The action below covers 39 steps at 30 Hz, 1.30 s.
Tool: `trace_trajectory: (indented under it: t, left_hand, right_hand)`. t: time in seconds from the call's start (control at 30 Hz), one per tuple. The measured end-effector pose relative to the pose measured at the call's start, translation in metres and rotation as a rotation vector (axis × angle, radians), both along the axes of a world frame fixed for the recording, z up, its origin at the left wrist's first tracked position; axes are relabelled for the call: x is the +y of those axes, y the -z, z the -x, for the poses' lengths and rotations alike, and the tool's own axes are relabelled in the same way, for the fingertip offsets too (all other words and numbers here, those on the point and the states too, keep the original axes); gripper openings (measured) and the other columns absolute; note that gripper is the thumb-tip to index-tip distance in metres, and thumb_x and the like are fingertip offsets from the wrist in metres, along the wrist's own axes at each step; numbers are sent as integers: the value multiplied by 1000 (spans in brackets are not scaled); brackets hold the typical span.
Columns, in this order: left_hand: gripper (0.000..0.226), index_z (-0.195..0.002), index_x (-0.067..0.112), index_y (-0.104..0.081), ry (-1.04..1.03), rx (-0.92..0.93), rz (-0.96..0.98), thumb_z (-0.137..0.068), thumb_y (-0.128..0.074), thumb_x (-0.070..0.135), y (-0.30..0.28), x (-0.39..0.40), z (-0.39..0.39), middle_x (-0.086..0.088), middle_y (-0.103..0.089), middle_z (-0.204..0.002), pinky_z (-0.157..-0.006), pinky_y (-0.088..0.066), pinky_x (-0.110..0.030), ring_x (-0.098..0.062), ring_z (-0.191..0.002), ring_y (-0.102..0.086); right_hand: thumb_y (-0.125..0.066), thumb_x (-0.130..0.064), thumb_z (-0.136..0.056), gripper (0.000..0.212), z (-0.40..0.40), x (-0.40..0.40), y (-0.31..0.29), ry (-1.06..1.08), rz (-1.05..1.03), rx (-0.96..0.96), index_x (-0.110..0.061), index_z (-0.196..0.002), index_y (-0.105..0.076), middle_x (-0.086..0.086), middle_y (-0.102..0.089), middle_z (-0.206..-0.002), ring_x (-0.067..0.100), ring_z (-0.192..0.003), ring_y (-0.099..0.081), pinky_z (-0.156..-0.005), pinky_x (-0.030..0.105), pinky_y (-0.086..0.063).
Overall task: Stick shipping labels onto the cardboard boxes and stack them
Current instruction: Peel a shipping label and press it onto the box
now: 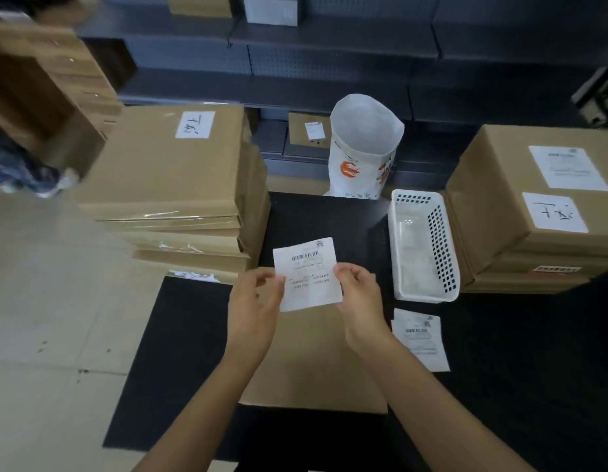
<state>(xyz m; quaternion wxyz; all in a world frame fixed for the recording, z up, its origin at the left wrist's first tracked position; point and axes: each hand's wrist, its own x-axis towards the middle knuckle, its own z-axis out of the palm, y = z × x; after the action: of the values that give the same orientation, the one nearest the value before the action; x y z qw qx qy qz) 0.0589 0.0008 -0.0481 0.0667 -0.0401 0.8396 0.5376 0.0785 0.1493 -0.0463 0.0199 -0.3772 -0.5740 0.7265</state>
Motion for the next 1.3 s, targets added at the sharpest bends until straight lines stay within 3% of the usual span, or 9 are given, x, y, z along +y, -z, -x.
trace_trajectory:
  t: [0.1, 0.3, 0.47, 0.63, 0.8, 0.9, 1.0, 1.13, 1.3]
  left_hand:
    - [36, -114, 19, -56, 30, -195, -78, -90, -60, 45, 10, -34, 16, 5, -57, -116, -85, -48, -25, -9, -107, -56]
    - [18, -94, 19, -64, 143, -266, -102, -93, -58, 36, 27, -60, 11, 6, -61, -108, -87, -44, -26, -9, -105, -56]
    - [14, -83, 23, -61, 197, -191, 54, -92, -60, 33, 33, -50, 4, 4, -55, -107, -87, -43, -28, -10, -98, -53]
    - [18, -78, 23, -60, 225, -97, 292, -91, -60, 37, 56, -39, -9, 8, -45, -110, -99, -37, -37, -14, -109, -46]
    - [14, -84, 21, -57, 228, -74, 353, -92, -60, 33, 70, -34, -13, 4, -44, -122, -94, -23, -25, -14, -115, -39]
    - [10, -87, 19, -58, 249, -54, 225, -94, -58, 26, 66, -31, -14, 5, -50, -112, -87, -38, -19, -11, -102, -51]
    - [9, -86, 16, -55, 313, -134, 46, -95, -57, 19, 54, -30, -19, 4, -60, -99, -68, -46, -9, -4, -88, -58]
    - [16, -92, 6, -52, 324, -287, -98, -97, -53, 21, 46, -28, -27, 4, -63, -107, -81, -57, -36, -11, -102, -60]
    - [18, -91, 4, -49, 209, -388, -207, -99, -49, 20, 46, -27, -28, 1, -62, -114, -86, -54, -35, -13, -105, -60]
  right_hand:
    - [-54, -26, -97, 20, -5, -31, 5, 24, 17, 10, -12, -109, -61, 5, -73, -104, 21, -95, -70, -86, 41, -57]
    - [-55, -22, -96, 16, -23, -61, 16, 123, -21, -61, -12, -108, -59, 4, -71, -105, 19, -96, -68, -82, 32, -56]
    - [-63, -22, -93, 13, -43, -53, 20, 100, -405, -73, -14, -102, -58, -3, -67, -93, 6, -83, -64, -58, 10, -46]
    - [-62, -24, -92, 11, -54, -38, 39, -100, -760, -156, -28, -87, -54, -13, -61, -82, 2, -76, -58, -59, 12, -40]
    - [-58, -19, -94, 12, -62, -25, 63, -226, -878, -202, -29, -89, -53, -9, -59, -87, 3, -77, -54, -62, 11, -36]
    - [-56, -24, -96, 3, -62, -23, 70, -169, -817, -195, -27, -96, -55, -10, -60, -90, 0, -79, -55, -63, 10, -36]
    - [-56, -33, -95, 22, -60, -23, 74, -123, -636, -204, -18, -111, -58, -11, -59, -92, 5, -85, -57, -69, 18, -41]
    - [-51, -31, -98, 29, -55, -22, 74, -267, -624, -246, -17, -124, -55, -6, -61, -106, 8, -94, -56, -77, 21, -42]
    - [-39, -23, -102, 25, -47, -19, 72, -365, -712, -321, -13, -116, -57, 0, -61, -105, 12, -89, -52, -76, 25, -39]
